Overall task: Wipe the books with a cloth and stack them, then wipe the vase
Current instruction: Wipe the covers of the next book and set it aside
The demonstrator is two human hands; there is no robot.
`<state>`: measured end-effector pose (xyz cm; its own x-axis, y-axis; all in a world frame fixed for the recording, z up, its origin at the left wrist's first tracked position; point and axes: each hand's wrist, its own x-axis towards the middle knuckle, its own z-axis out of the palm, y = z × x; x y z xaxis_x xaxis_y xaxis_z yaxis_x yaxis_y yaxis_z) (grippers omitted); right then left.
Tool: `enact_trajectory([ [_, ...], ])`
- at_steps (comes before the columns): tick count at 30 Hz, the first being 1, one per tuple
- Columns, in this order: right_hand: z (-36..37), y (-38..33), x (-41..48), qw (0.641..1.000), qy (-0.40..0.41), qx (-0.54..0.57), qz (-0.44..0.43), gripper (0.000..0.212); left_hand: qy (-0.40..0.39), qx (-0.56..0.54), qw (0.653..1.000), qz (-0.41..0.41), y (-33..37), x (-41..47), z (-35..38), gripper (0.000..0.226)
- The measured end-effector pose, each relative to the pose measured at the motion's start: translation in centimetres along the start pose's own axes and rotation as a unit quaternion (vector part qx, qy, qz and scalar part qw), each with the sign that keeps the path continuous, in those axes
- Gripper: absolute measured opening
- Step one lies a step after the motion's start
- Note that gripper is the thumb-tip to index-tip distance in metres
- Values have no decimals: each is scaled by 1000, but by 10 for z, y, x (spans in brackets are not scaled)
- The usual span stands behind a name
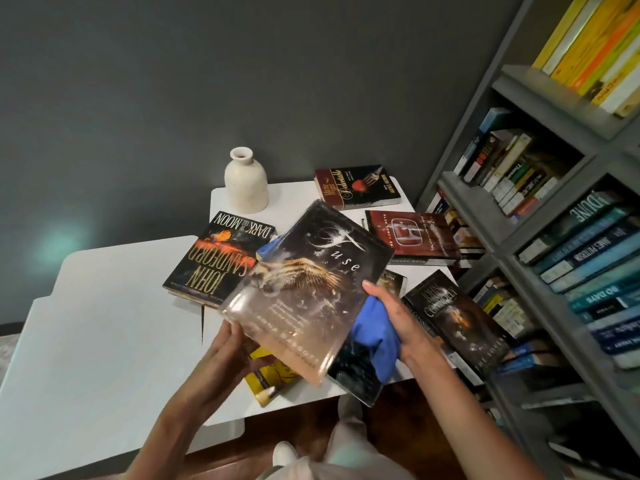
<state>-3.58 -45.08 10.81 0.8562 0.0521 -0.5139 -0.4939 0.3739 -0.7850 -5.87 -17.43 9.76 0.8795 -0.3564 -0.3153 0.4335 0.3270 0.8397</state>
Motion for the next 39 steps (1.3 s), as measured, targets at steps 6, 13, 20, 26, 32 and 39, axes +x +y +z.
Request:
enact_trajectory([
  [6, -18, -49, 13, 997, -71, -23, 32, 53, -38, 49, 997, -37, 52, 31, -14, 107],
  [13, -6, -84, 25, 982, -87, -102, 134, 35, -118, -22, 987, -105, 84, 76, 19, 66],
  [20, 22, -107, 38, 950, -154, -253, 99, 18, -92, -70, 982, -149, 56, 72, 19, 56],
  [26, 12, -126, 53, 901, -13, -427, -72, 50, 31, -61, 994, -85, 49, 64, 18, 34],
  [32, 17, -96, 18, 945, 117, -208, -224, 34, 98, -153, 983, -11, 38, 60, 6, 44],
  [39, 14, -16, 5, 774, 79, -487, -397, 25, 122, -192, 973, 35, 38, 55, 4, 25],
])
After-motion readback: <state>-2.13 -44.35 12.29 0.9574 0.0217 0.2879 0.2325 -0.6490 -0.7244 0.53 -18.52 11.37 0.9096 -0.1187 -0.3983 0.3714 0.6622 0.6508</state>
